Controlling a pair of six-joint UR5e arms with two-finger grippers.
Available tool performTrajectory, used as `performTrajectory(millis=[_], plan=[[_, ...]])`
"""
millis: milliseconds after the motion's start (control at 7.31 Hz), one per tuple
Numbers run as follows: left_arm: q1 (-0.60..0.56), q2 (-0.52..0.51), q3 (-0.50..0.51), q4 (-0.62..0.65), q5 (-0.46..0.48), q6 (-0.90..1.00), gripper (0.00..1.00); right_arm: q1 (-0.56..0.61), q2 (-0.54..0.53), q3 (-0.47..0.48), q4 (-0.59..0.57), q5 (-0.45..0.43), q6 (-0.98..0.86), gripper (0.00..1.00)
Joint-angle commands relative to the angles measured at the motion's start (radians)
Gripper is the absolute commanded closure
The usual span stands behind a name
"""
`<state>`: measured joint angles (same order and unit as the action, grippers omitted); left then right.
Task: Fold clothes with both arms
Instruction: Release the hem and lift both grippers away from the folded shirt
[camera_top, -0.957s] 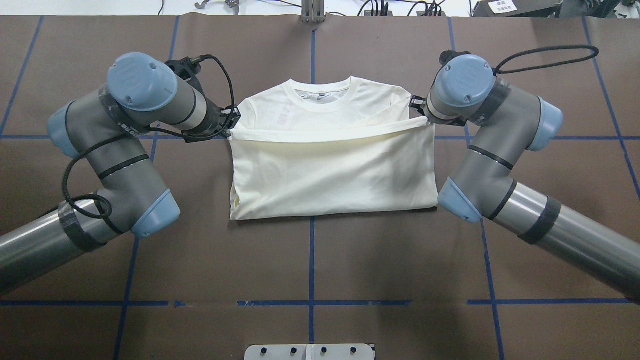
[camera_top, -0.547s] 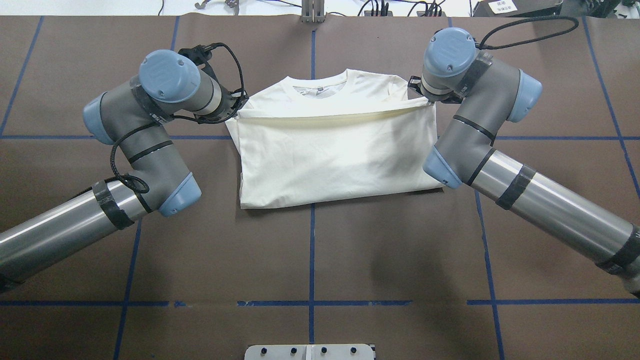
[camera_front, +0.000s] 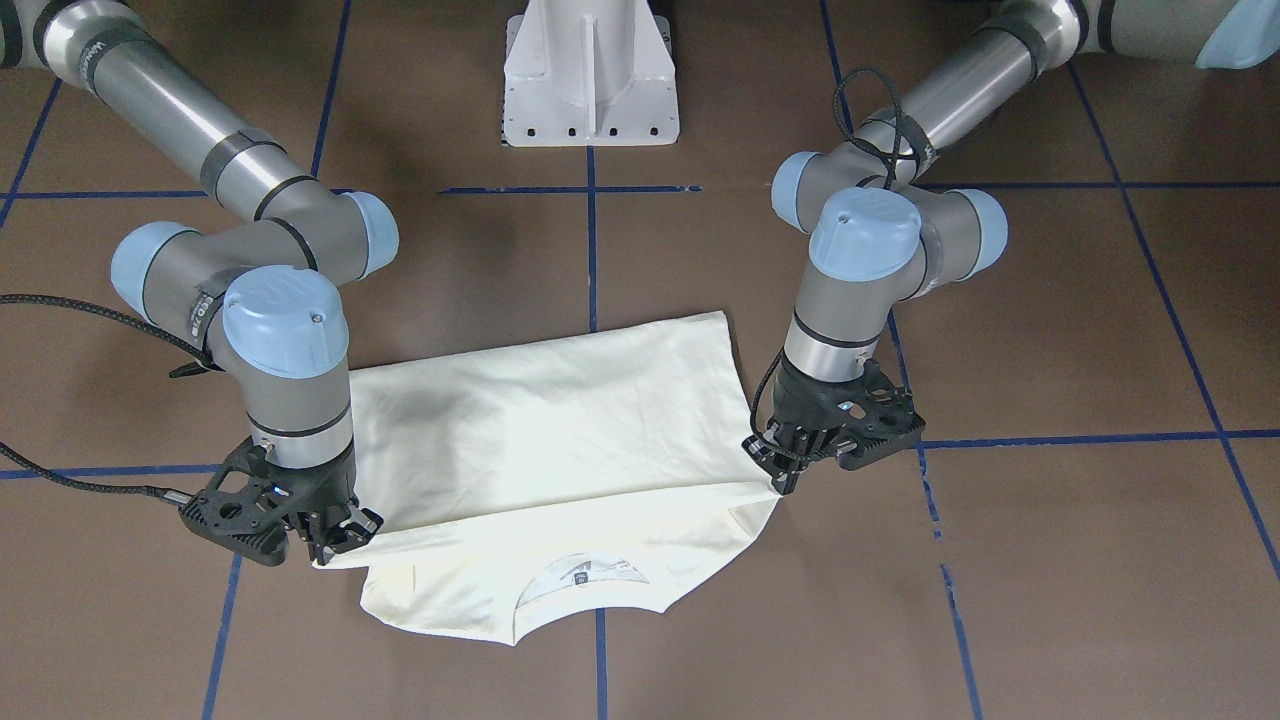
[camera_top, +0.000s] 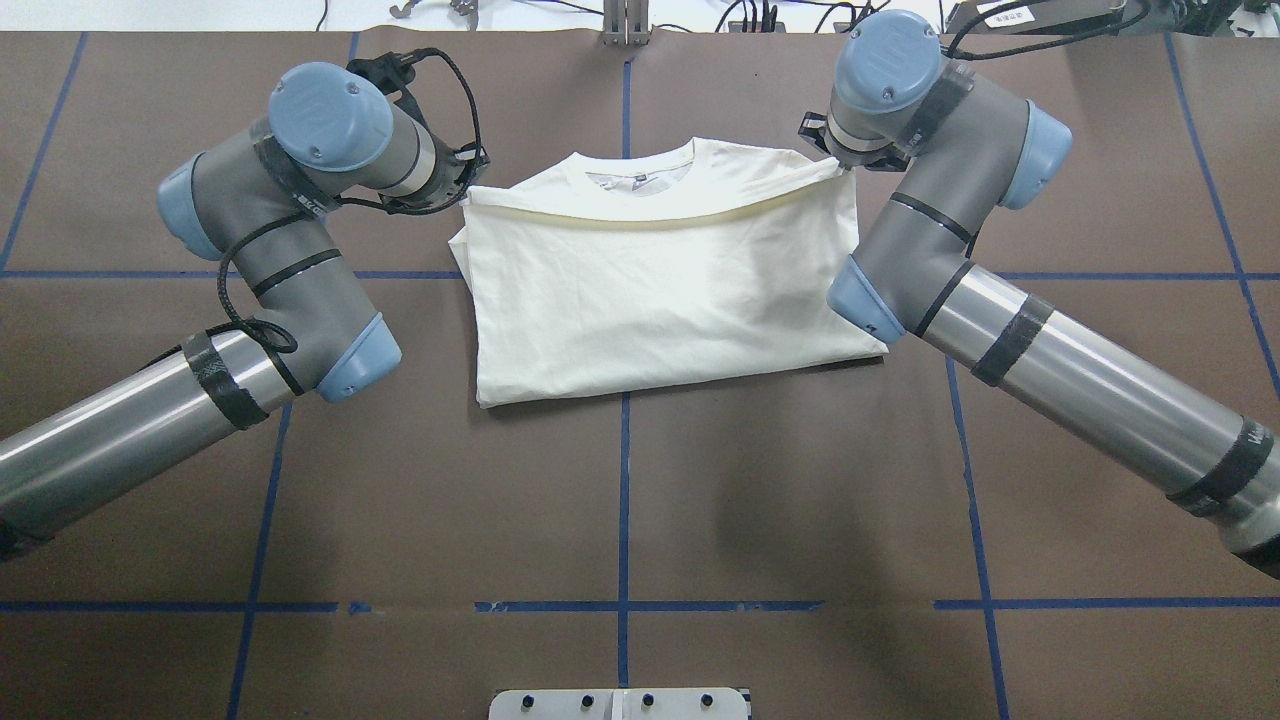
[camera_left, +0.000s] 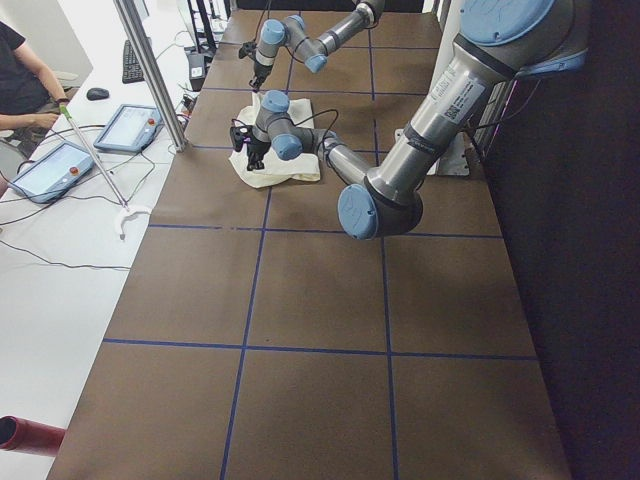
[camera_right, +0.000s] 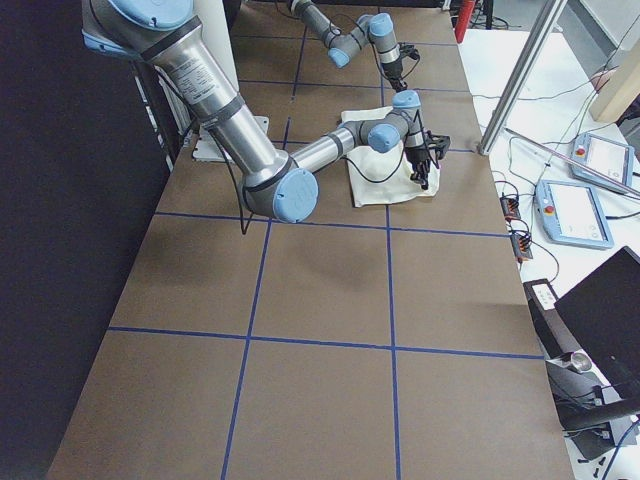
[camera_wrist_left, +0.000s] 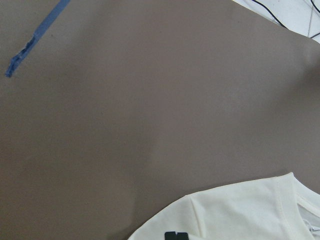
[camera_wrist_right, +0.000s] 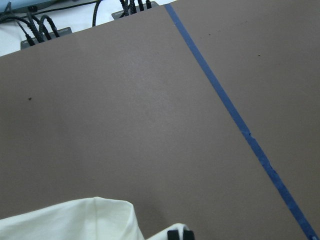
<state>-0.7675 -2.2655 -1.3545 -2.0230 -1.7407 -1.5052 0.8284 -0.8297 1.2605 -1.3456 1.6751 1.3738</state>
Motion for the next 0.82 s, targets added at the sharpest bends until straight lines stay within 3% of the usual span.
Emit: performTrajectory(millis=[0,137,274,547,684], plan=[[-0.007,0.006,0.006,-0.005,0.000,0.006,1.00,-0.008,0.020,-0.083,0.050,-0.006,0.001,1.00],[-0.007,0.004,0.020,-0.008,-0.002,0.005,0.96,-0.011,0.011,-0.117,0.104,-0.009,-0.001,1.00],[-0.007,0.006,0.025,-0.008,-0.002,0.005,0.86,-0.011,0.012,-0.121,0.108,-0.009,0.001,0.98],[-0.010,0.007,0.023,-0.011,-0.003,-0.003,0.64,-0.009,0.014,-0.107,0.111,-0.003,0.008,0.58],[-0.010,0.009,-0.001,-0.005,-0.006,-0.006,0.64,-0.027,-0.029,-0.007,0.102,0.006,0.020,0.54]])
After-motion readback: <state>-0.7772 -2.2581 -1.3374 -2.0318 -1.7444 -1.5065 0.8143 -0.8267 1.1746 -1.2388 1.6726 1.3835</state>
